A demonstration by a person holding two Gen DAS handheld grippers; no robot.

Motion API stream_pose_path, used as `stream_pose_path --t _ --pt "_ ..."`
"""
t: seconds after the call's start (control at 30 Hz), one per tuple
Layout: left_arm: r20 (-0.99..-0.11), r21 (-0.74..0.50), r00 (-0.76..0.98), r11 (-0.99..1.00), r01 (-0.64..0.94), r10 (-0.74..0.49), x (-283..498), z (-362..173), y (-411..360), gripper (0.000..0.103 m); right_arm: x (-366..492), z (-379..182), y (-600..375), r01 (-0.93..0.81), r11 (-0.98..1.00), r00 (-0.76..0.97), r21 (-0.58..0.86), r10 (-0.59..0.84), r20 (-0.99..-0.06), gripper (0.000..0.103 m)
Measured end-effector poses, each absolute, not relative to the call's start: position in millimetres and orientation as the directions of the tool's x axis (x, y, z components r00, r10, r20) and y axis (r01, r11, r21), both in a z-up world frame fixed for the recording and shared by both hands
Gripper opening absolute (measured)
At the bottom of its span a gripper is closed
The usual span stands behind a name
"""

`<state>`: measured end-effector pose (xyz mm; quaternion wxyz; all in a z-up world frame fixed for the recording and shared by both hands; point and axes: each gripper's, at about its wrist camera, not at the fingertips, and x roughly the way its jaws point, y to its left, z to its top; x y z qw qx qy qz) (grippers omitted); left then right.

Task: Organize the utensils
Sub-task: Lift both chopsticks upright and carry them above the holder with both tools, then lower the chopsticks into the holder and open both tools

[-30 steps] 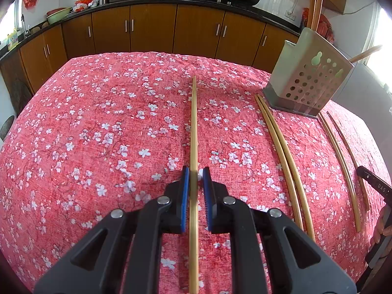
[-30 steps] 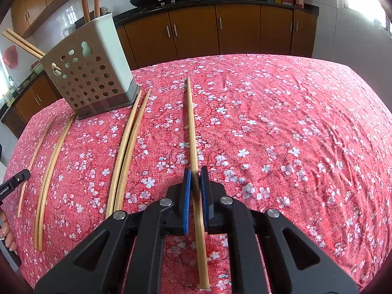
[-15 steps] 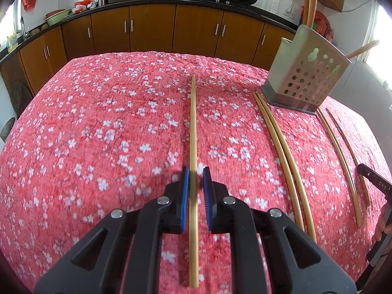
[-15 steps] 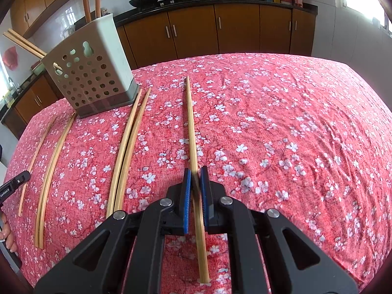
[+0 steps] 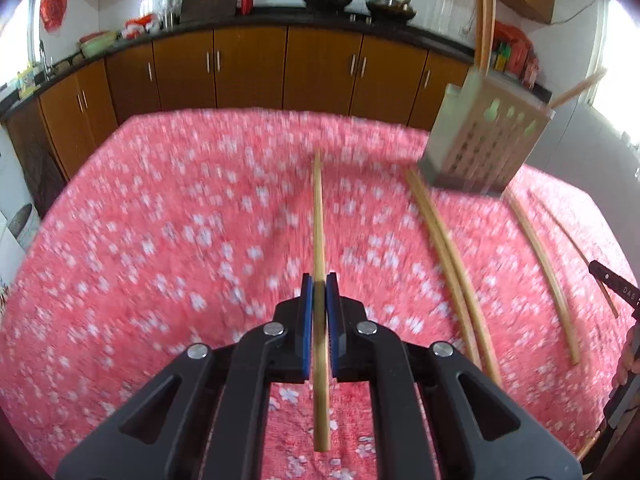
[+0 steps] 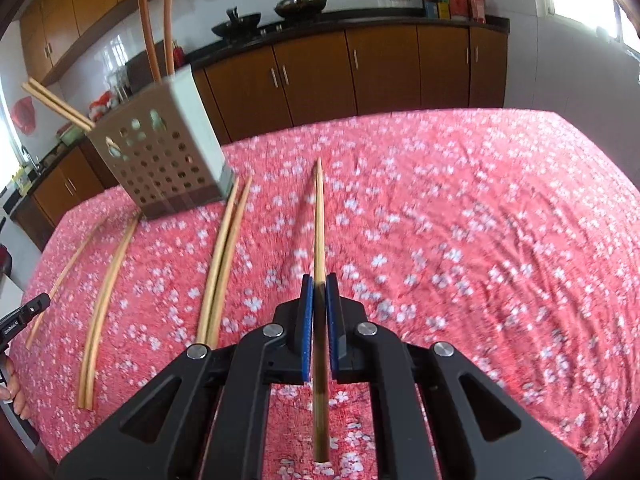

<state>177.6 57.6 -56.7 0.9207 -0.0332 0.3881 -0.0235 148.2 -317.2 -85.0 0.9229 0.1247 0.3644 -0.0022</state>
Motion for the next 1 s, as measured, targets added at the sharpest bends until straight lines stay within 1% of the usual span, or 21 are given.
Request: stream_pose_path --t 0.17,0.27,0.37,0.63,0.8,1.0 --pt "-0.618 -0.093 0.782 0.995 0.031 -0.082 170.5 -10.6 56.8 0.008 138.9 -50.0 -322.6 0.082 0.967 0.798 0.243 0.082 -0.596 0.007" --pt "-0.564 -0.130 0.820 0.991 0.031 -0.099 169.8 15.4 59.7 0.008 132.5 -26.9 -320.9 0.065 0.967 0.838 0.246 0.081 -0.540 0.007" --pt "-0.526 -0.159 0.844 0.987 0.029 -0.110 170.4 33.8 61.1 0.008 132.0 -13.6 -321.0 0.050 0.968 0.859 0.245 0.084 -0.505 0.007" --pt "-0.472 -0.134 0.873 0.989 0.067 -0.123 173.3 66.8 49.4 0.008 135.2 9.2 -315.2 0.021 0.967 0.886 0.253 0.099 -0.452 0.007" --pt "-0.437 -0.136 0.882 0.982 0.128 -0.176 171.8 91.6 37.0 0.008 133.0 41.8 -303.9 -0.053 0.962 0.914 0.268 0.155 -0.375 0.007" --pt "-0.379 -0.164 0.885 0.961 0.222 -0.269 167.8 124.1 13.4 0.008 127.1 92.1 -286.6 -0.162 0.948 0.943 0.275 0.230 -0.238 0.007"
